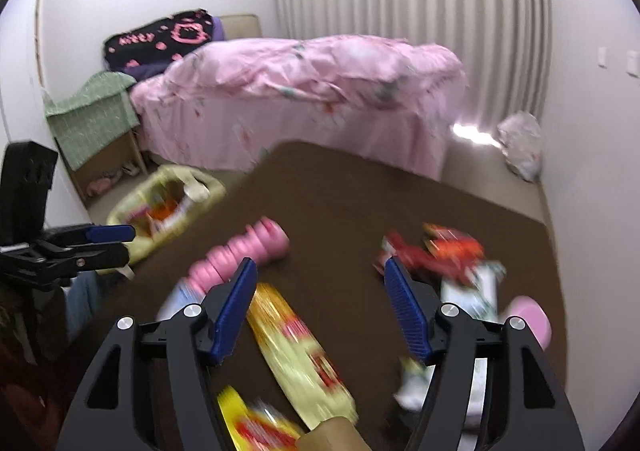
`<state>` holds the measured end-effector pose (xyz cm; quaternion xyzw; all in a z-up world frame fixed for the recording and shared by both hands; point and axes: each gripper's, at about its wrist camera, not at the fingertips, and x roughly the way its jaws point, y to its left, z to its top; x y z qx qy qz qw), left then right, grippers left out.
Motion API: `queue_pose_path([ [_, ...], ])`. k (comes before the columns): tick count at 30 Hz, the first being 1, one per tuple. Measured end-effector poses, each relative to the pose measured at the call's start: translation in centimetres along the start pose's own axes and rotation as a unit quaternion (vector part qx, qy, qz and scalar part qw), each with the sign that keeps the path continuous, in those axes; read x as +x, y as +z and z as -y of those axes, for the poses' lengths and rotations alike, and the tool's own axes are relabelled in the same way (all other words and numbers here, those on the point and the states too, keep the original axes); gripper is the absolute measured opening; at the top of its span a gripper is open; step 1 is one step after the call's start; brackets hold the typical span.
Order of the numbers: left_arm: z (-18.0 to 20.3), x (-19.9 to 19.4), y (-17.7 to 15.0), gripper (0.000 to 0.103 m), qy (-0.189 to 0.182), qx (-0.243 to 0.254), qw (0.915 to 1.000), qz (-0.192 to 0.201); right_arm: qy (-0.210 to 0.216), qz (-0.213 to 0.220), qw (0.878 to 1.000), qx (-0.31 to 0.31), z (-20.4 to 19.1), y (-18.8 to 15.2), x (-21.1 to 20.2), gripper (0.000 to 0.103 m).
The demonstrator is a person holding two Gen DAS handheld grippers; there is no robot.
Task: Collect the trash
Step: 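Return both tools to the table and reach toward the remaining wrappers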
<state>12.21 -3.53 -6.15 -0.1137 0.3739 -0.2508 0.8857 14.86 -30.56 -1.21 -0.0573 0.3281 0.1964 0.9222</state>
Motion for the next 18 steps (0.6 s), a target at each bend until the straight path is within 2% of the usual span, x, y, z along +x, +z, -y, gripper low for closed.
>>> queue_pose_path([
  [3, 1.6, 1.4, -0.8, 0.080, 0.013, 0.018, 0.9995, -0.022, -0.023, -0.004, 1.000, 0.009, 1.2, -2.8, -1.3, 0.062],
  [7, 2.2, 2.6, -1.3, 0.077, 0.044, 0.012, 0.9980, -0.042, -0.025, -0.015, 0.998, 0.048, 2.4, -5.8, -2.2, 0.062],
  [11, 2.4, 2.7, -1.7, 0.075, 0.081, 0.025, 0.9952, -0.050, -0.021, -0.013, 0.998, 0.053, 2.4, -7.6, -2.6, 0.061],
  [14, 2.3, 3.2, -2.1, 0.061, 0.095, 0.027, 0.9929, -0.066, -0.021, -0.017, 0.998, 0.053, 2.3, -7.8, -2.3, 0.061],
  [16, 2.5, 3.5, -2.4, 0.046, 0.087, 0.029, 0.9929, -0.076, -0.021, -0.023, 0.998, 0.054, 2.0, -7.5, -1.8, 0.061],
  [18, 3.1, 3.7, -2.7, 0.042, 0.085, 0.037, 0.9923, -0.081, -0.014, -0.027, 0.998, 0.057, 1.8, -7.2, -1.4, 0.061],
])
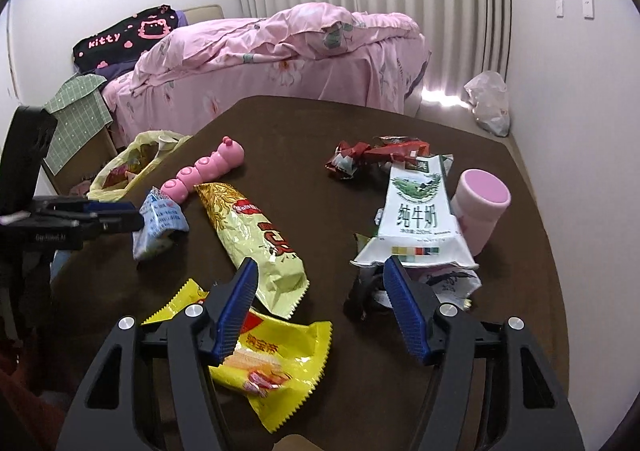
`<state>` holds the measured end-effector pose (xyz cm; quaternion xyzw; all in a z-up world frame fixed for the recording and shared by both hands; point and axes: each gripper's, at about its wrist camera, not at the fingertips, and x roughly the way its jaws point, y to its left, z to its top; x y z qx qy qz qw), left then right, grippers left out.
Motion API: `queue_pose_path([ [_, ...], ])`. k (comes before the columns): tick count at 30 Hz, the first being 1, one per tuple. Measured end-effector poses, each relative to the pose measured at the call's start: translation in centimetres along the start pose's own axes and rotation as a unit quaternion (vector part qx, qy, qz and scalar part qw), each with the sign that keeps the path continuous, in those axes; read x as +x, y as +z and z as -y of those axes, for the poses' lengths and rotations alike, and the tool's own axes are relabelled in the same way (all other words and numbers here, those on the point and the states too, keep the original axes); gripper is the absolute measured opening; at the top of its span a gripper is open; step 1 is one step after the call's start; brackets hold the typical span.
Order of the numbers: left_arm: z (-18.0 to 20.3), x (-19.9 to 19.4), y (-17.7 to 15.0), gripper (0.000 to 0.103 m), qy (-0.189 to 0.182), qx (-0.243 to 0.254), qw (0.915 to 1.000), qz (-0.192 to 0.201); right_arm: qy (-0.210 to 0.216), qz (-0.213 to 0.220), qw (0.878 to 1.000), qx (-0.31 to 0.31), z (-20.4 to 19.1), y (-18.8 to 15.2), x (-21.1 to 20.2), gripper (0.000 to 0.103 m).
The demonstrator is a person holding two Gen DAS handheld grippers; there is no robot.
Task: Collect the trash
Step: 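Return both tools to the table and reach toward the remaining wrappers, then grasp the blue-white wrapper with the left tool while the right tool grasps the yellow biscuit pack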
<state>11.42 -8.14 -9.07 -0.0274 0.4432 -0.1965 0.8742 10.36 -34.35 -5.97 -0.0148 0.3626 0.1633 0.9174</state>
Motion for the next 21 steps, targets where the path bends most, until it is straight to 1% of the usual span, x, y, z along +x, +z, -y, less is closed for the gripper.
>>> queue_pose_path([
  [2, 0.8, 0.2, -0.4, 0.042, -0.003, 0.014, 0.9999, -0.006, 0.016, -0.009, 1.000, -0.003, -0.5, 0.3, 0.7, 0.061],
  [6, 1.9, 0.8, -0.9, 0.042, -0.009, 0.029, 0.9994, -0.019, 0.014, -0.018, 0.999, -0.023, -1.3, 0.6, 1.9, 0.061],
  [12, 1.9, 1.1, -1.1, 0.042, -0.013, 0.029, 0.9992, -0.024, 0.019, -0.051, 0.998, -0.034, -1.6, 0.1, 4.4, 0.061],
  [15, 1.8, 1.1, -1.1, 0.042, -0.013, 0.026, 0.9993, -0.024, 0.030, -0.070, 0.997, -0.031, -1.8, -0.7, 5.1, 0.061],
  [18, 1.7, 1.1, -1.1, 0.042, -0.013, 0.025, 0.9993, -0.025, 0.044, -0.085, 0.995, -0.015, -1.8, -1.4, 5.2, 0.061],
  [19, 1.6, 1.0, -1.0, 0.042, -0.010, 0.026, 0.9994, -0.022, 0.054, -0.094, 0.994, 0.005, -1.5, -1.7, 5.1, 0.062],
  [21, 1.3, 0.7, -0.8, 0.042, 0.000, 0.023, 0.9996, -0.015, 0.058, -0.096, 0.993, 0.034, -1.0, -1.9, 4.7, 0.062],
])
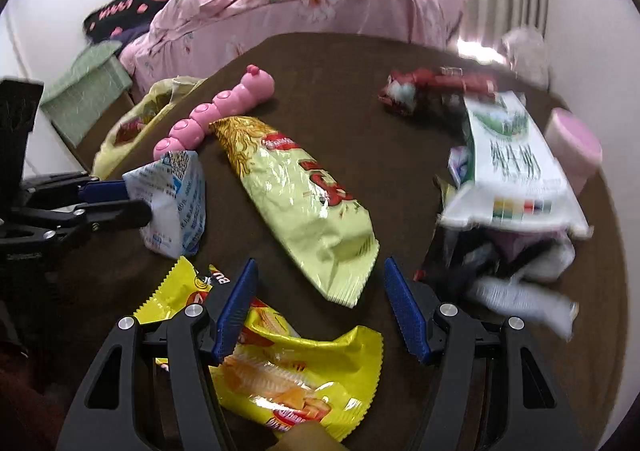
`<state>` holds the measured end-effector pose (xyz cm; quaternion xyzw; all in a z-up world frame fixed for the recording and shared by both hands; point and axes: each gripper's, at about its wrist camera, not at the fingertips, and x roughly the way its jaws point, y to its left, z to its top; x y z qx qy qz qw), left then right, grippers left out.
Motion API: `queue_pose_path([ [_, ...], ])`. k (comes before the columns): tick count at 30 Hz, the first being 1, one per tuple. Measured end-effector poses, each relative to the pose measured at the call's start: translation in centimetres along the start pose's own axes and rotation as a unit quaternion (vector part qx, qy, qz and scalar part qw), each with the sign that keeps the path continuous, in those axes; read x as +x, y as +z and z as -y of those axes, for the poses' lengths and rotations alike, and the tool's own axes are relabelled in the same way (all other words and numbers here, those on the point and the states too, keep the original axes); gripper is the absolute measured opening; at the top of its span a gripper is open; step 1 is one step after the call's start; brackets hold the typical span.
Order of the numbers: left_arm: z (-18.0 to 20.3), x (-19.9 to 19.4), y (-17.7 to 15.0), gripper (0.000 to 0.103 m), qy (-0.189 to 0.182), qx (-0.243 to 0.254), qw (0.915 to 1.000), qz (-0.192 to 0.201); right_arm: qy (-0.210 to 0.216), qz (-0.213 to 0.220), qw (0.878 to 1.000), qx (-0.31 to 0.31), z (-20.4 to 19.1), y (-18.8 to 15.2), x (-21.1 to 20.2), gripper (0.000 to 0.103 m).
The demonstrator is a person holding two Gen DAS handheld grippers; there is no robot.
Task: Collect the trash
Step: 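Grasp the blue-white wrapper with the left tool while the right tool grasps the yellow biscuit pack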
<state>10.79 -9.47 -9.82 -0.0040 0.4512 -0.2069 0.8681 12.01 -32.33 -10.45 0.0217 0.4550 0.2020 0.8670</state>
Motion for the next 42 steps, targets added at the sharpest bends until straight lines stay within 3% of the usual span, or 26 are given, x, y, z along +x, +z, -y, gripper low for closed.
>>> queue_pose_path([
  [3, -1.4, -0.6, 0.3, 0.042, 0.004, -0.020, 0.9997, 0.013, 0.013, -0.001, 1.000, 0.023, 0.4, -0.6, -0.6, 0.062],
  [6, -2.8, -1.3, 0.3, 0.042, -0.004, -0.038, 0.9989, 0.025, -0.014, -0.011, 1.000, -0.024, -0.6, -1.4, -1.2, 0.062],
  [8, -3.2, -1.8, 0.4, 0.042, -0.016, -0.040, 0.9986, 0.032, -0.035, 0.008, 0.998, -0.046, -1.3, -1.9, -2.3, 0.061],
  [12, -3.6, -3.0, 0.5, 0.046, -0.027, -0.032, 0.9980, 0.048, -0.009, 0.036, 0.992, -0.121, -3.2, -3.1, -5.4, 0.061],
  [15, -4.0, -3.4, 0.6, 0.046, -0.027, -0.038, 0.9976, 0.051, -0.002, 0.030, 0.986, -0.165, -4.1, -3.8, -6.6, 0.061],
  [18, -3.9, -3.5, 0.6, 0.046, -0.034, -0.035, 0.9975, 0.051, 0.003, -0.007, 0.984, -0.178, -3.8, -4.4, -5.9, 0.061],
  [21, -3.4, -3.3, 0.5, 0.047, -0.042, -0.027, 0.9976, 0.048, 0.001, -0.040, 0.985, -0.171, -3.3, -5.4, -4.1, 0.057],
  [23, -2.9, -3.1, 0.4, 0.047, -0.046, -0.020, 0.9977, 0.046, 0.040, -0.043, 0.986, -0.155, -3.4, -5.8, -4.2, 0.045],
  [30, -0.9, -2.5, 0.7, 0.051, -0.057, 0.016, 0.9975, 0.039, 0.044, -0.032, 0.991, -0.126, -3.7, -6.2, -5.1, 0.011],
  [36, 0.9, -0.7, 1.6, 0.052, -0.049, 0.050, 0.9972, 0.025, 0.011, -0.008, 0.999, -0.046, -0.8, -5.9, -6.1, 0.011],
  [42, 1.8, 2.3, 1.9, 0.051, -0.058, 0.047, 0.9972, -0.012, -0.002, 0.007, 1.000, 0.001, 1.1, -5.6, -5.8, 0.011],
])
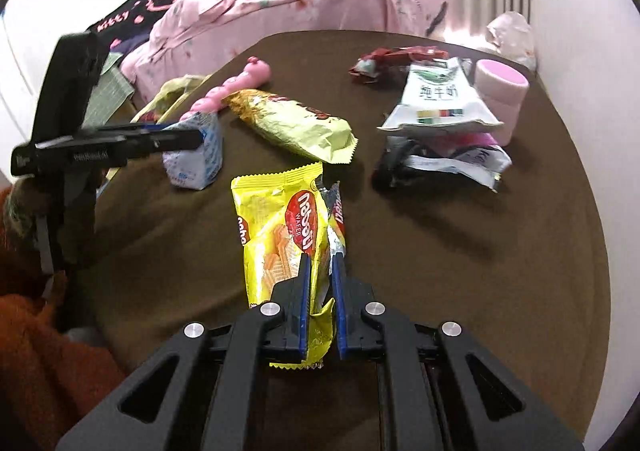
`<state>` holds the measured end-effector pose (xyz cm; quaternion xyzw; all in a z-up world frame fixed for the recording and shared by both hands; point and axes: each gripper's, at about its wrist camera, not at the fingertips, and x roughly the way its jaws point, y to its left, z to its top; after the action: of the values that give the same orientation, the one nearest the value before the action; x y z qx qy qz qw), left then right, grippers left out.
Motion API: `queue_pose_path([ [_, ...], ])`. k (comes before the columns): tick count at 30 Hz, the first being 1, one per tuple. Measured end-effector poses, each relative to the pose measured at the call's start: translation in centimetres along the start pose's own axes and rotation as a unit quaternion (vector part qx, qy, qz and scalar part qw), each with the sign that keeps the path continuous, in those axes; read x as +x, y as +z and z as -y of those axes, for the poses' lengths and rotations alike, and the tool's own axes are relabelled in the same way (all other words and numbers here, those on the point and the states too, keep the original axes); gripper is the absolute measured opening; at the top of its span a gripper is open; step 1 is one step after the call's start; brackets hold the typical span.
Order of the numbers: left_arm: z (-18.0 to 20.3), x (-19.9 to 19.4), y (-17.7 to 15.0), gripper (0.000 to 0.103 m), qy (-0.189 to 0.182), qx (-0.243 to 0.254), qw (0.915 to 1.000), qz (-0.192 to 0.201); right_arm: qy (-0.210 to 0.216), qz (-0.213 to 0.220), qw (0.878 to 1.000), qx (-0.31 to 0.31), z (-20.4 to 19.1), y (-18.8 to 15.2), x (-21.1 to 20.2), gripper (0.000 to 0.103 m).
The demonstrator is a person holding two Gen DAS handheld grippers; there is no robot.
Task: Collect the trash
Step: 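Grasp the blue-white wrapper with the left tool while the right tool grasps the yellow biscuit pack, then carry both wrappers to the yellow trash bag and open both tools inside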
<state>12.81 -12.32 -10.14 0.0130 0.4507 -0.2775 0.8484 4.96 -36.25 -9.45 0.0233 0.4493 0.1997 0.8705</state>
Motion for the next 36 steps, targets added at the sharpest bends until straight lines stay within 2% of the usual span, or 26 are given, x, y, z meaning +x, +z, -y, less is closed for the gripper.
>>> queue_pose_path([
  [2, 0.4, 0.5, -0.1, 0.050, 0.001, 0.004, 1.0000, -0.007, -0.003, 0.003, 1.000, 0.000, 0.0, 0.0, 0.1, 0.011],
  [3, 0.7, 0.7, -0.3, 0.038, 0.001, 0.008, 0.9999, -0.011, -0.005, 0.005, 1.000, 0.000, -0.1, 0.0, 0.1, 0.011],
  [5, 1.2, 0.6, -0.6, 0.025, 0.003, 0.018, 0.9998, -0.012, -0.008, 0.011, 1.000, 0.001, -0.1, 0.2, 0.1, 0.011],
  [7, 1.7, 0.1, -1.0, 0.019, 0.010, 0.024, 0.9996, -0.008, -0.013, 0.018, 1.000, 0.001, -0.1, 0.4, 0.0, 0.011],
  [16, 1.4, -3.3, -1.1, 0.016, 0.009, 0.007, 0.9995, 0.029, -0.025, 0.056, 0.998, -0.002, -0.8, 2.0, -1.7, 0.011],
  [30, -0.1, -6.4, -1.5, 0.016, -0.003, -0.015, 0.9973, 0.072, -0.039, 0.071, 0.996, -0.036, -3.5, 3.9, -2.7, 0.011],
  [33, -1.3, -7.3, -1.5, 0.016, 0.005, -0.027, 0.9962, 0.083, -0.038, 0.081, 0.995, -0.040, -4.1, 4.7, -2.8, 0.011],
  [36, -4.1, -9.4, -1.5, 0.016, 0.033, -0.054, 0.9917, 0.112, -0.034, 0.096, 0.993, -0.062, -5.6, 6.7, -2.8, 0.011],
])
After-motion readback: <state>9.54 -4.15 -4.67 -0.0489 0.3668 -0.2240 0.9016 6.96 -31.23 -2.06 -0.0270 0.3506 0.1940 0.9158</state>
